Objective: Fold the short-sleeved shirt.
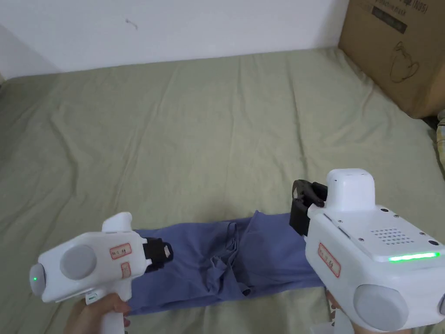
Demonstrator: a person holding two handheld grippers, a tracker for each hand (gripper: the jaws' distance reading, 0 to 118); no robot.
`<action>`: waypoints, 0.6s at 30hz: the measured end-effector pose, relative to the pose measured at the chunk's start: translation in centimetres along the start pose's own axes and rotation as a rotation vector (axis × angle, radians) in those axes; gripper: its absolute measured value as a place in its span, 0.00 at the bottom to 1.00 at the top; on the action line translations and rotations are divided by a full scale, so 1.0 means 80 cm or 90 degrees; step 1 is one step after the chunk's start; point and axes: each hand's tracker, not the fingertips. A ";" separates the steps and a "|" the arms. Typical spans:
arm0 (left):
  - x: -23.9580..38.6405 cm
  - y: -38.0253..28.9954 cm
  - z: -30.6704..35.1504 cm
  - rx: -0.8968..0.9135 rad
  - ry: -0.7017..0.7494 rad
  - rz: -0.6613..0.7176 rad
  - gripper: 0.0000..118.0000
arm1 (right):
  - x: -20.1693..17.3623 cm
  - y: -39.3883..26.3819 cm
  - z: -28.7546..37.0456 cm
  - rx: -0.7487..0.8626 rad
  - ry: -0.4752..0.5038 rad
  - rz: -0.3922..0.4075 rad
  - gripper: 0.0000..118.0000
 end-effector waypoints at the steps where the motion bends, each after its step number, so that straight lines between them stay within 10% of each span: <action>1: 0.008 -0.007 -0.006 -0.016 -0.023 0.000 0.01 | -0.001 0.000 -0.001 -0.002 0.004 0.002 0.01; 18: 0.099 -0.055 -0.076 -0.133 -0.126 -0.027 0.01 | 0.015 -0.001 -0.003 -0.024 0.017 -0.018 0.01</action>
